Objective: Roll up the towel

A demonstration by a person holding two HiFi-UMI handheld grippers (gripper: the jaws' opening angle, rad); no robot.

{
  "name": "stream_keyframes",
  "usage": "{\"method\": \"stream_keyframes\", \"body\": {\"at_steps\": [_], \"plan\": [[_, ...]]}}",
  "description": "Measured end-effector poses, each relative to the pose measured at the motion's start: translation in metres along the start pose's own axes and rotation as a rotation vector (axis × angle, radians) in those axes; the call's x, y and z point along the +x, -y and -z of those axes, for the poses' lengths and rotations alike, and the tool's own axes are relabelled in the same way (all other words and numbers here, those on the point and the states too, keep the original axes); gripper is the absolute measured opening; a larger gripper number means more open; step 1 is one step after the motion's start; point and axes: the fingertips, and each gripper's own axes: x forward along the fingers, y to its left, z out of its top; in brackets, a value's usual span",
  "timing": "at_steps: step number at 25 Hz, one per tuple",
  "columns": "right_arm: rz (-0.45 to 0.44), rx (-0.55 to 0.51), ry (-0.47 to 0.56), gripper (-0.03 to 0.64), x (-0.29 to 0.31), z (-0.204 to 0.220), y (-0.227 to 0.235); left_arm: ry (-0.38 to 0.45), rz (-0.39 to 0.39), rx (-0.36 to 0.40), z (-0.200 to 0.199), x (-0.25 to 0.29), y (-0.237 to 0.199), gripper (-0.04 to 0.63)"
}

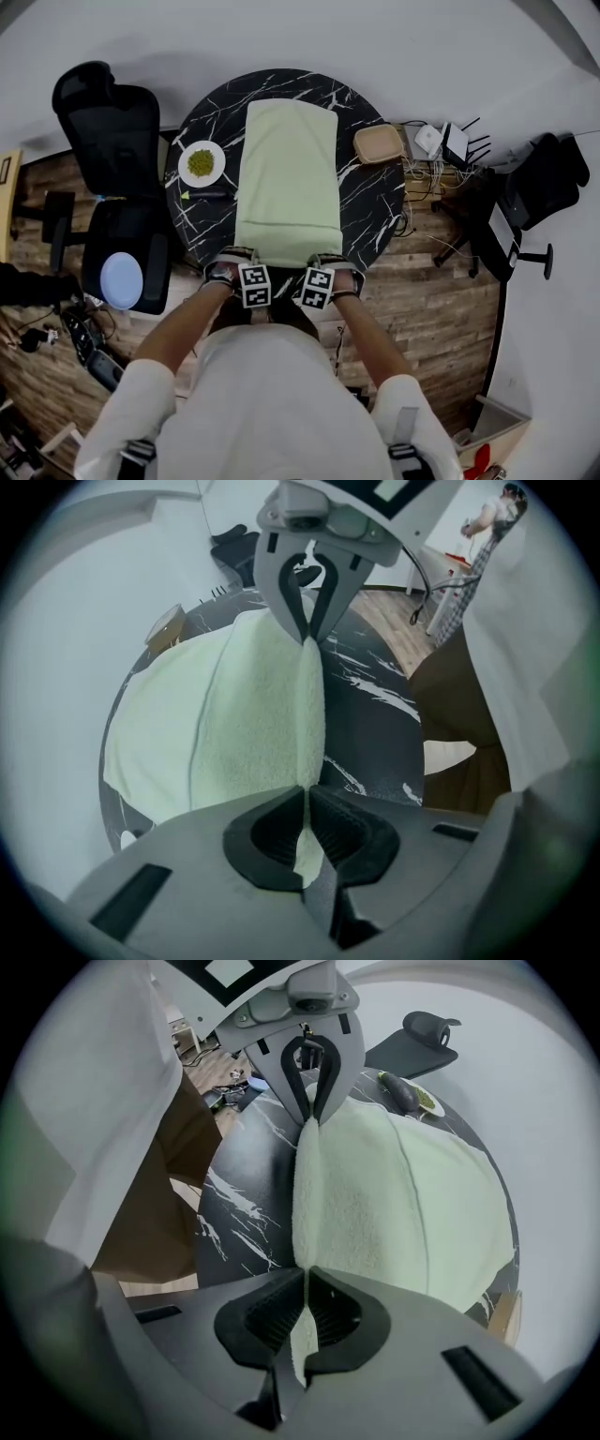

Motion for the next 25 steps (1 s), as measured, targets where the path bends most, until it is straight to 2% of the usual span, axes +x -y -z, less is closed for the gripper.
{"method": "stream_keyframes", "body": {"at_steps": [5, 9, 14, 17, 19, 21, 25], "plan": [[-0.061, 0.062, 0.033, 0.006, -0.015, -0.004, -0.016, 0.032, 0.074, -0.009, 0.002, -0.017, 0.025, 0.013], [-0.176, 0.126, 0.062, 0.006, -0.032, -0.010, -0.061, 0.094, 0.244, -0.110, 0.006, -0.037, 0.068, 0.014], [-0.356, 0.224, 0.094, 0.006, -0.055, -0.020, -0.130, 0.100, 0.407, -0.083, 0.012, -0.060, 0.122, 0.014], [-0.443, 0.278, 0.105, 0.006, -0.063, -0.023, -0.149, 0.095, 0.476, -0.152, 0.015, -0.066, 0.139, 0.014], [-0.455, 0.292, 0.110, 0.006, -0.065, -0.023, -0.146, 0.095, 0.485, -0.165, 0.016, -0.068, 0.139, 0.014], [-0.444, 0.291, 0.111, 0.006, -0.067, -0.023, -0.136, 0.095, 0.471, -0.136, 0.015, -0.069, 0.136, 0.014], [-0.372, 0.276, 0.115, 0.006, -0.077, -0.022, -0.102, 0.113, 0.399, -0.116, 0.010, -0.077, 0.110, 0.014]]}}
